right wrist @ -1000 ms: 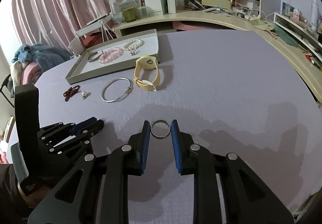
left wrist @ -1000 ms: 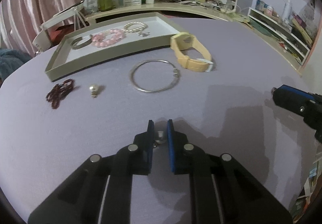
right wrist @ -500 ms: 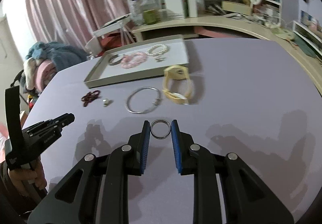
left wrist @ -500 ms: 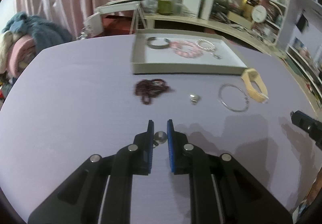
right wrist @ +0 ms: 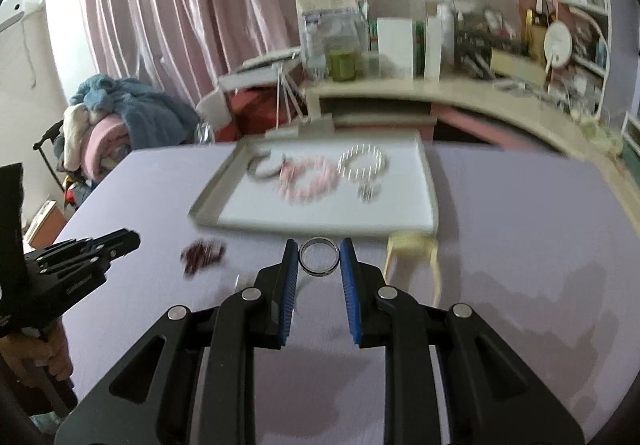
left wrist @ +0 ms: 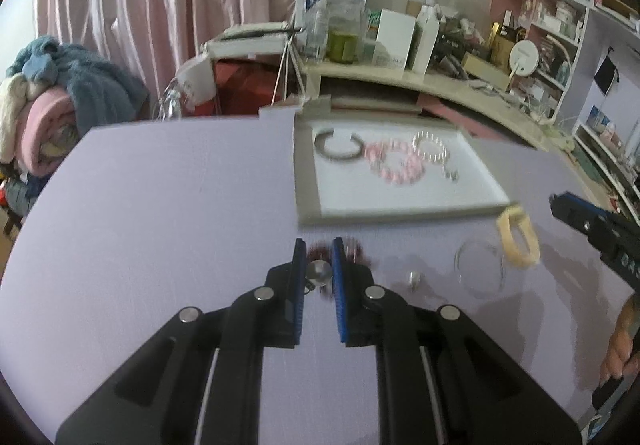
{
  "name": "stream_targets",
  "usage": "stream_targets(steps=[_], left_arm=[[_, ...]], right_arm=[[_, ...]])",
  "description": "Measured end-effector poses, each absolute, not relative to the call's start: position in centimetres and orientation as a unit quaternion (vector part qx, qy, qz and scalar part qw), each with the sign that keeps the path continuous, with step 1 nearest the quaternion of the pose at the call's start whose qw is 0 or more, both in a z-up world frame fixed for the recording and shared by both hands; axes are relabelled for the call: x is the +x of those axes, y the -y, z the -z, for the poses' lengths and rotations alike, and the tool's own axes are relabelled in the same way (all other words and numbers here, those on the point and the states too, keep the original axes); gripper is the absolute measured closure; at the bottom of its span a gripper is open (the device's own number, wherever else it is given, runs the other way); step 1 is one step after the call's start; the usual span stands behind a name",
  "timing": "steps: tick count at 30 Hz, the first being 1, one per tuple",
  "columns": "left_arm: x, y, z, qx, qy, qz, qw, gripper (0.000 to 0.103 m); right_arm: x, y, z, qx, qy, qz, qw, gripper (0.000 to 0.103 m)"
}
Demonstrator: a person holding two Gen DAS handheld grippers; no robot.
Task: Organize jewelry
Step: 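Carry the silver ring and pearl stud earring into the tray and open both tools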
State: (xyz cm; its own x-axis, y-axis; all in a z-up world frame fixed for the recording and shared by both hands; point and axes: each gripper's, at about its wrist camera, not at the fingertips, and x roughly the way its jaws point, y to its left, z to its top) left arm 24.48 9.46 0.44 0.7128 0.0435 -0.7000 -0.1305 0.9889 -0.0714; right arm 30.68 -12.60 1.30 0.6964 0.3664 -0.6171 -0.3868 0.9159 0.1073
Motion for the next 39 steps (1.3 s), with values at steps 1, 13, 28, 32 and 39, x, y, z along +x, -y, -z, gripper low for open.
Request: stream_targets(steps=[1,13,28,32,39], left_arm=[[25.6,-9.6,-1.1,-0.058,-0.371,-0.042,0.926,0.090],[35.6,-9.6,-3.2,-0.050,-0.355,-0.006,0.933,0.090],[39.9,-9.1,-1.6,-0.055,-0.364,0.014,0.930,0.090],[40.2,-8.9,-1.4,-0.052,-0.366,0.014,0.929,0.090],[40.4,-8.5,-1.4,-0.047,-0.367,0.016,0.929,0.090]], right_arm=[[31.7,12.4,-1.8,-0.018,-0.325,-0.202,0.924,0.080],[40.0,11.3,-0.9,-0.013,-0.347,-0.180,0.920,0.080],[44.3,9.9,1.7,-0.015,-0.374,-0.173,0.911,0.080],[44.8,9.9,2.0,-0.012,-0.375,-0.169,0.911,0.080],[44.7,10.4,1.9,-0.002,-0.371,-0.175,0.912,0.079]])
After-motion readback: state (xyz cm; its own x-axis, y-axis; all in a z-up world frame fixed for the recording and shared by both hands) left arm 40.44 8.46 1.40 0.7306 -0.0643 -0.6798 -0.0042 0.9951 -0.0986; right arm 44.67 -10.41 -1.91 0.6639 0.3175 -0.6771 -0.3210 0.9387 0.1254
